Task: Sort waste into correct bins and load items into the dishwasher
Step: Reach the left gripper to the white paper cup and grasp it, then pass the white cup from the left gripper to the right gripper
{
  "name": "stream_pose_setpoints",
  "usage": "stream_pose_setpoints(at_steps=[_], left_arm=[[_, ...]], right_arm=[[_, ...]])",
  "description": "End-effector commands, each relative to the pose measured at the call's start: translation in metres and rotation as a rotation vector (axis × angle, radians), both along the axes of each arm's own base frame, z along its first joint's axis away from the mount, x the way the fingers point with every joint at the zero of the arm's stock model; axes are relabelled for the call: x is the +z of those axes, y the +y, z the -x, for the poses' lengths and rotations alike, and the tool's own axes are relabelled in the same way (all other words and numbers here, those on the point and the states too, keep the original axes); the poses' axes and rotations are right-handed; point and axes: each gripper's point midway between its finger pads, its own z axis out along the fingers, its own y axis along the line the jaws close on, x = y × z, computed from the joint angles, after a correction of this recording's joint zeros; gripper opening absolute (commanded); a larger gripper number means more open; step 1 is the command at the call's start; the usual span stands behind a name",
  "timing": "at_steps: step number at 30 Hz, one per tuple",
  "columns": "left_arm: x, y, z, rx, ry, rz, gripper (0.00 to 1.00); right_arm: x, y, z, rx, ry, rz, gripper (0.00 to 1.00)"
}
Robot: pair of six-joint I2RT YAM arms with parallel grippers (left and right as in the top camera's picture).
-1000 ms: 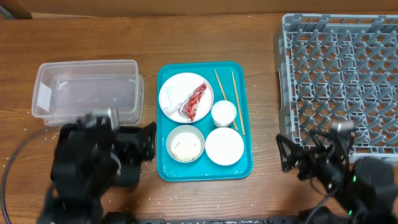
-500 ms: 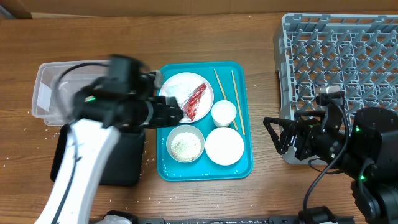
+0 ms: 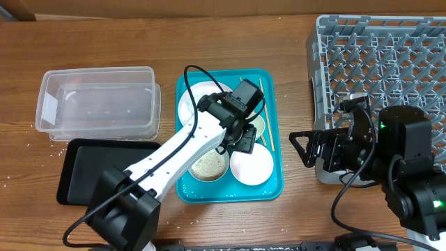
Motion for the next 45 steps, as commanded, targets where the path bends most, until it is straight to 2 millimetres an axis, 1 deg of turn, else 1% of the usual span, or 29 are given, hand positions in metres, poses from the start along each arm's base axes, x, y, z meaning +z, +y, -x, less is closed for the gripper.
stream_pose_setpoints(at_steps=[1,3,6,11,13,14,15,17,20,21,22,23,24,26,29,31,32,33,34,35,36,37,39,40,41,43,45], left_arm=[[-0.01,-0.002,-0.011,0.027,-0.034,-0.039,0.65],[-0.003,-0.004,-0.024,0.045,-0.085,-0.013,0.65],[0.005,-0.006,-0.037,0.064,-0.131,0.025,0.65],[0.009,-0.007,-0.059,0.102,-0.194,0.056,0.65],[0.006,0.0,-0.069,0.124,-0.22,0.036,0.63],[0.001,0.002,-0.071,0.132,-0.213,0.031,0.59],[-0.009,0.003,-0.072,0.14,-0.184,0.031,0.52],[-0.021,0.004,-0.071,0.142,-0.151,0.022,0.43],[-0.033,-0.006,-0.067,0.11,-0.093,0.07,0.4],[-0.035,-0.014,-0.065,0.087,-0.075,0.103,0.34],[-0.035,-0.016,-0.065,0.085,-0.071,0.117,0.21],[-0.034,-0.017,-0.066,0.086,-0.075,0.121,0.11],[-0.03,-0.017,-0.068,0.091,-0.083,0.128,0.04],[-0.017,-0.016,-0.074,0.101,-0.099,0.144,0.04],[0.019,-0.005,-0.082,0.127,-0.119,0.158,0.04],[0.038,0.002,-0.083,0.143,-0.108,0.175,0.04],[0.049,0.002,-0.081,0.129,-0.087,0.217,0.04],[0.084,-0.015,-0.068,-0.01,-0.012,0.451,0.04],[0.107,-0.027,-0.057,-0.101,0.038,0.63,0.04],[0.137,-0.035,-0.044,-0.2,0.088,0.833,0.04],[0.174,-0.033,-0.028,-0.309,0.133,1.079,0.04],[0.187,-0.027,-0.023,-0.339,0.144,1.167,0.04],[0.199,-0.02,-0.016,-0.36,0.156,1.245,0.04],[0.206,-0.02,-0.011,-0.379,0.161,1.29,0.04],[0.209,-0.02,-0.009,-0.387,0.162,1.307,0.04],[0.208,-0.02,-0.006,-0.385,0.173,1.302,0.04],[0.208,-0.021,-0.005,-0.383,0.178,1.304,0.04]], right_arm=[[0.006,0.002,0.0,0.006,-0.01,-0.009,1.0],[0.006,0.002,-0.001,0.006,-0.008,-0.009,1.0],[0.006,0.002,-0.001,0.006,-0.008,-0.009,1.0],[0.006,0.002,-0.001,0.006,-0.008,-0.009,1.0],[0.005,0.002,-0.001,0.006,-0.006,-0.008,1.0],[0.005,0.002,-0.001,0.006,-0.004,-0.008,1.0],[0.004,0.003,-0.002,0.006,0.0,-0.007,1.0],[0.003,0.003,-0.003,0.006,0.004,-0.006,1.0],[0.001,0.003,-0.004,0.006,0.013,-0.005,1.0],[0.0,0.003,-0.005,0.007,0.016,-0.004,1.0],[0.0,0.003,-0.005,0.007,0.016,-0.004,1.0],[0.0,0.003,-0.005,0.006,0.016,-0.004,1.0],[0.0,0.003,-0.005,0.007,0.016,-0.004,1.0],[0.0,0.003,-0.005,0.007,0.015,-0.004,1.0],[0.001,0.003,-0.006,0.006,0.012,-0.004,1.0],[0.003,0.004,-0.007,0.006,0.0,-0.007,1.0],[0.004,0.004,-0.008,0.006,-0.006,-0.008,1.0],[0.008,0.005,-0.013,0.007,-0.033,-0.013,1.0],[0.01,0.005,-0.014,0.007,-0.04,-0.015,1.0],[0.01,0.006,-0.017,0.011,-0.05,-0.013,1.0],[0.009,0.009,-0.02,0.025,-0.046,-0.02,0.97],[0.009,0.017,-0.019,0.087,-0.051,-0.033,0.93],[0.012,0.033,-0.016,0.21,-0.071,-0.077,0.91],[0.019,0.048,-0.012,0.319,-0.095,-0.136,0.91],[0.026,0.058,-0.009,0.397,-0.12,-0.187,0.92],[0.039,0.07,-0.005,0.495,-0.158,-0.268,0.92],[0.045,0.075,-0.006,0.535,-0.175,-0.306,0.92]])
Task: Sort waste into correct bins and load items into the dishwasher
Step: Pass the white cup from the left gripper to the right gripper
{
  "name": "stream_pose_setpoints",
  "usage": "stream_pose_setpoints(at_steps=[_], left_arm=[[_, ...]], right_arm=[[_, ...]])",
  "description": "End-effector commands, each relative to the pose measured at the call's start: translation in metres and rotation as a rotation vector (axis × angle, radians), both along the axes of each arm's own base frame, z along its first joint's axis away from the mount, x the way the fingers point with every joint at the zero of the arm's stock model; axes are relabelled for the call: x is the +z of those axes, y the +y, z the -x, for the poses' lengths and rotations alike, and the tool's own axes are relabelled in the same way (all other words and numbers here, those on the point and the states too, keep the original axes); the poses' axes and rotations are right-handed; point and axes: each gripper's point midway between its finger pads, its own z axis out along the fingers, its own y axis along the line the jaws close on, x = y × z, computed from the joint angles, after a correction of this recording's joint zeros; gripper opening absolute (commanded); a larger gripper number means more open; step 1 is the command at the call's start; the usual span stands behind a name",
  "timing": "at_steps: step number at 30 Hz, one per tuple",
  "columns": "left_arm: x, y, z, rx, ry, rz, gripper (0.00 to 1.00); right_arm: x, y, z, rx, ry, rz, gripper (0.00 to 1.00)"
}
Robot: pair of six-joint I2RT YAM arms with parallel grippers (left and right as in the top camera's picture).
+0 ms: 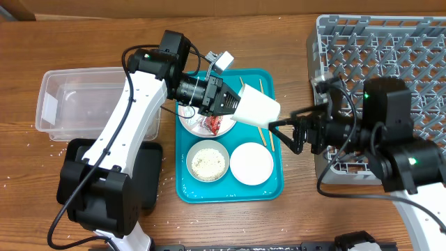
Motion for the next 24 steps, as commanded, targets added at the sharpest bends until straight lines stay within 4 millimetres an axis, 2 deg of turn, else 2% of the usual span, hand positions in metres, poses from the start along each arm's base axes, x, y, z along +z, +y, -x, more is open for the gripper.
stream_pose_setpoints(at_steps=[1,4,7,10,13,18,21,24], left_arm=[[0.034,-0.005,0.011,-0.049,-0.076,0.162,0.04],[0.035,-0.006,0.012,-0.053,-0.08,0.169,0.04],[0.035,-0.006,0.013,-0.056,-0.084,0.17,0.04],[0.035,-0.008,0.014,-0.061,-0.083,0.17,0.04],[0.035,-0.011,0.017,-0.075,-0.082,0.17,0.04],[0.031,-0.015,0.02,-0.084,-0.083,0.151,0.04],[0.03,-0.014,0.02,-0.082,-0.085,0.142,0.04],[0.03,-0.014,0.02,-0.082,-0.086,0.143,0.05]], right_arm=[[0.025,0.021,0.02,0.194,-0.052,-0.127,0.93],[0.022,0.03,0.02,0.225,-0.044,-0.127,0.94],[0.028,0.04,0.021,0.256,-0.071,-0.143,0.83],[0.029,0.045,0.019,0.255,-0.096,-0.131,0.78],[0.027,0.042,0.009,0.196,-0.088,-0.114,0.82],[0.033,0.043,0.005,0.193,-0.127,-0.12,0.82],[0.033,0.042,0.004,0.184,-0.121,-0.124,0.65],[0.032,0.041,0.005,0.175,-0.093,-0.127,0.63]])
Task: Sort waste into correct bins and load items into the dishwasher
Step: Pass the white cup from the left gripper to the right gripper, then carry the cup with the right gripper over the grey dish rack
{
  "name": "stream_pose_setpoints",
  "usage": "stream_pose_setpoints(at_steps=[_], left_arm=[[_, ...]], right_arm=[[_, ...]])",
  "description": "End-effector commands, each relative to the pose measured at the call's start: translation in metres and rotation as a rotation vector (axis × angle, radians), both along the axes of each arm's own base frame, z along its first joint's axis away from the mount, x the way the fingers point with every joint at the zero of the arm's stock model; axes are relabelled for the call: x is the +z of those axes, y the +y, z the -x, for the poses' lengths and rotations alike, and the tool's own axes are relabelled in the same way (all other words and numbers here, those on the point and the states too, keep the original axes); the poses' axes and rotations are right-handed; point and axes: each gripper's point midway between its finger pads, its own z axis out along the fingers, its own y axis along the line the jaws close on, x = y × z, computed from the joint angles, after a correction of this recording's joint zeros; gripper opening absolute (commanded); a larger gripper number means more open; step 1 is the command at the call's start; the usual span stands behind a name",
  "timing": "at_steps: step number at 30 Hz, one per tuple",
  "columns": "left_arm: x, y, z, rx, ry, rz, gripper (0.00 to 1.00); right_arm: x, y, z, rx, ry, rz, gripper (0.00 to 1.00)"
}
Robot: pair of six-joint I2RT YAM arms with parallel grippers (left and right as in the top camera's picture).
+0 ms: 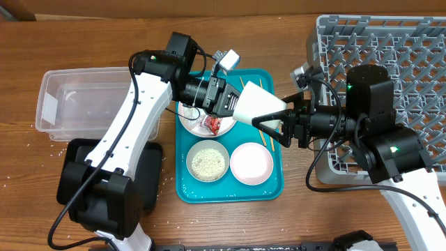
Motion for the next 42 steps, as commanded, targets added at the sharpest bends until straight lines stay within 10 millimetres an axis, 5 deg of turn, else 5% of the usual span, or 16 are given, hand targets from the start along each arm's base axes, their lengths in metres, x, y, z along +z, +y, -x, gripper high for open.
stream_pose_setpoints(at_steps=[1,2,5,7,9,13,14,16,19,24,31,42], left_arm=[[0.001,-0.001,0.003,0.0,-0.067,-0.029,0.07],[0.001,-0.001,0.002,0.0,-0.068,-0.028,0.18],[-0.003,0.0,0.001,0.005,-0.076,-0.05,0.77],[-0.013,0.003,-0.003,0.023,-0.083,-0.112,0.95],[-0.03,0.011,-0.009,0.064,-0.039,-0.231,1.0],[-0.046,0.036,-0.021,0.143,0.032,-0.341,1.0],[-0.052,0.041,-0.024,0.155,0.025,-0.377,1.0],[-0.057,0.043,-0.024,0.16,0.015,-0.412,1.0],[-0.059,0.044,-0.026,0.163,0.008,-0.425,1.0],[-0.06,0.044,-0.025,0.163,0.011,-0.431,1.0],[-0.06,0.044,-0.025,0.164,0.015,-0.431,1.0],[-0.06,0.044,-0.024,0.163,0.018,-0.432,1.0]], right_arm=[[0.013,0.003,0.008,0.025,-0.011,-0.027,0.63],[0.013,0.003,0.008,0.025,-0.01,-0.027,0.63],[0.014,0.0,0.006,0.012,-0.015,-0.028,0.6],[0.016,-0.01,0.004,-0.023,-0.016,-0.028,0.59],[0.018,-0.03,0.001,-0.092,-0.004,-0.023,0.59],[-0.006,-0.124,-0.009,-0.503,0.141,0.068,0.59],[-0.037,-0.188,-0.012,-0.811,0.256,0.207,0.61],[-0.068,-0.259,-0.002,-1.173,0.421,0.351,0.61],[-0.098,-0.313,0.013,-1.426,0.589,0.479,0.61],[-0.146,-0.34,-0.006,-1.47,0.771,0.573,0.61],[-0.187,-0.339,-0.004,-1.399,0.955,0.646,0.64],[-0.206,-0.334,0.007,-1.345,1.073,0.687,0.68]])
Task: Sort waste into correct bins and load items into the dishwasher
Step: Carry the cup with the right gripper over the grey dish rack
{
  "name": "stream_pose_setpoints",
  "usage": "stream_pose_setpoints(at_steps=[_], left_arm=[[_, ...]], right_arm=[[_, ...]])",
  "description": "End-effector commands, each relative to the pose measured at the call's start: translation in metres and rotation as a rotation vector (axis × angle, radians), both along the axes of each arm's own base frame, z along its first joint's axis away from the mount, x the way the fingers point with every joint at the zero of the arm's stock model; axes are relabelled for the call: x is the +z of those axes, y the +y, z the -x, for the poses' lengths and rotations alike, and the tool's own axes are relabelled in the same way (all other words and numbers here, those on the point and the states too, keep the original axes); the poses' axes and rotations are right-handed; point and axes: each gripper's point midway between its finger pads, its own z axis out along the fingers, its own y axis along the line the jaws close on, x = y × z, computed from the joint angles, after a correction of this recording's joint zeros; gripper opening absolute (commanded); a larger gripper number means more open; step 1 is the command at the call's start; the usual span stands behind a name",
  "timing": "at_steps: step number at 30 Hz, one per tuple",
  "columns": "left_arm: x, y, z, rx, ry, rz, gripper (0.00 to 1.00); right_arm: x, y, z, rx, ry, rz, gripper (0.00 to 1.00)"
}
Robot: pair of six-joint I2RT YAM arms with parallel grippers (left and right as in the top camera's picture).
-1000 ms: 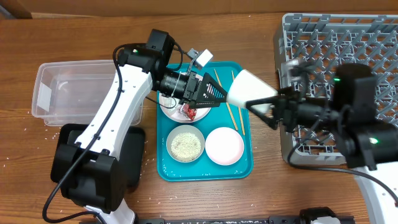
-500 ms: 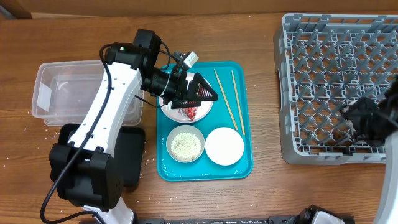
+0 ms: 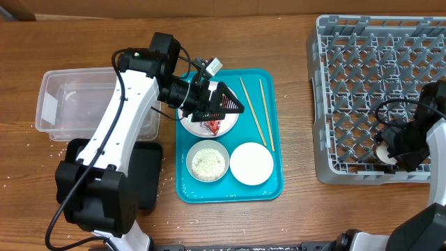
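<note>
A teal tray holds a white plate with a red wrapper, a small bowl of grains, a white bowl and two chopsticks. My left gripper hovers open and empty over the plate. At the grey dish rack's near right corner, my right gripper appears shut on a white cup, which is mostly hidden under it.
A clear plastic bin stands left of the tray. In front of it lies a black tray, partly covered by my left arm. Wooden table surrounds everything.
The cup was between both grippers above the tray. Now the left gripper is empty over the plate, and the right arm has moved to the rack's near right corner with the cup.
My left gripper was low in the tray among the dishes. Then it held a white cup up toward the right gripper. Then both grippers met at the cup. Now the cup is at the rack with the right gripper.
</note>
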Motion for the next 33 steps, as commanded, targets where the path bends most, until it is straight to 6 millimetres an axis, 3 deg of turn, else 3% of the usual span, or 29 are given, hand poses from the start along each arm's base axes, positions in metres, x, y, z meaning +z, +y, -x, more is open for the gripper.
stream_pose_setpoints(at_steps=[1,6,10,17,24,25,27,33], left_arm=[[0.009,0.0,0.001,0.003,-0.021,0.007,1.0],[0.009,0.0,0.001,0.003,-0.022,0.007,1.0],[0.008,0.0,0.0,0.004,-0.028,0.0,1.0],[0.005,0.002,0.0,0.006,-0.028,-0.022,1.0],[0.005,0.002,0.001,0.006,-0.023,-0.024,1.0],[0.005,0.002,0.002,0.006,-0.017,-0.025,1.0],[0.005,0.003,0.003,0.006,-0.01,-0.027,1.0],[0.005,0.003,0.003,0.006,-0.009,-0.027,1.0]], right_arm=[[0.006,-0.003,-0.006,-0.011,-0.031,0.009,0.68],[0.043,0.003,-0.018,0.005,-0.094,-0.027,0.67],[0.061,0.011,-0.004,0.027,-0.053,-0.058,0.68],[0.042,0.015,0.014,0.041,0.035,-0.071,0.68],[0.001,0.021,0.025,0.02,0.083,-0.098,0.68],[-0.005,0.021,0.023,0.018,0.07,-0.103,0.73],[-0.006,0.019,0.016,0.019,0.045,-0.096,0.78],[-0.004,0.025,0.011,0.02,0.016,-0.128,0.76]])
